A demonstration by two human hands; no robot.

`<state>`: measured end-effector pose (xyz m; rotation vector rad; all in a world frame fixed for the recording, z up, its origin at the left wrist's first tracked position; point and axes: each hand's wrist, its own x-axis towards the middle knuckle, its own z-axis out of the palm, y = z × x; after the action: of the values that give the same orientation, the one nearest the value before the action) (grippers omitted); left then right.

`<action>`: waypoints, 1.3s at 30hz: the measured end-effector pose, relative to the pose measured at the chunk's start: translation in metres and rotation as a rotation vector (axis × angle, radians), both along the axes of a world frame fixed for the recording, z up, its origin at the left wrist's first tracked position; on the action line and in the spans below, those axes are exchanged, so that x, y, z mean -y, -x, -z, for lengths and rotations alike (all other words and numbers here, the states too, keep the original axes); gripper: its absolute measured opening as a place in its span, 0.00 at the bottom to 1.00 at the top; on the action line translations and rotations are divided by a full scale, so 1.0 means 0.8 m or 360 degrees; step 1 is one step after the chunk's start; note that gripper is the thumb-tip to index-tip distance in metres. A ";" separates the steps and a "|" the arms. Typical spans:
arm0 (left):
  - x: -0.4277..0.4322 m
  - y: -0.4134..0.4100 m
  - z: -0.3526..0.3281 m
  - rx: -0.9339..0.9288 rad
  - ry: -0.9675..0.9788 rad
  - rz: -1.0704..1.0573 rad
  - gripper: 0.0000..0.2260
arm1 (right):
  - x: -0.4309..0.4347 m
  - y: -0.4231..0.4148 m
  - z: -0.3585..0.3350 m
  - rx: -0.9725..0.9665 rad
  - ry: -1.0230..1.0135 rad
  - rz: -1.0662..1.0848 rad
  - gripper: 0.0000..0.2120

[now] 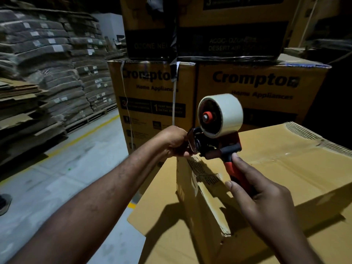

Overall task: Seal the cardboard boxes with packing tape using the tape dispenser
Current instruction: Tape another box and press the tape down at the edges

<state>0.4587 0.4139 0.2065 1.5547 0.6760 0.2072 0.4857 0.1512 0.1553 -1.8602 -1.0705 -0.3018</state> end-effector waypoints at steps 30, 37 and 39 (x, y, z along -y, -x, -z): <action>-0.103 -0.041 0.078 -0.0546 -0.0498 -0.0144 0.03 | -0.027 0.036 0.025 0.0100 0.0248 0.0266 0.37; -0.120 -0.043 0.091 -0.0721 -0.0743 -0.0094 0.17 | -0.027 0.039 0.020 -0.0052 0.0274 0.0300 0.36; -0.121 -0.046 0.080 -0.0725 -0.0960 -0.0232 0.20 | -0.029 0.040 0.016 -0.0105 0.0306 0.0300 0.36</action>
<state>0.4954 0.5104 0.1423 2.1620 1.1601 0.1743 0.4539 0.1743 0.1429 -2.1340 -0.9068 -0.2515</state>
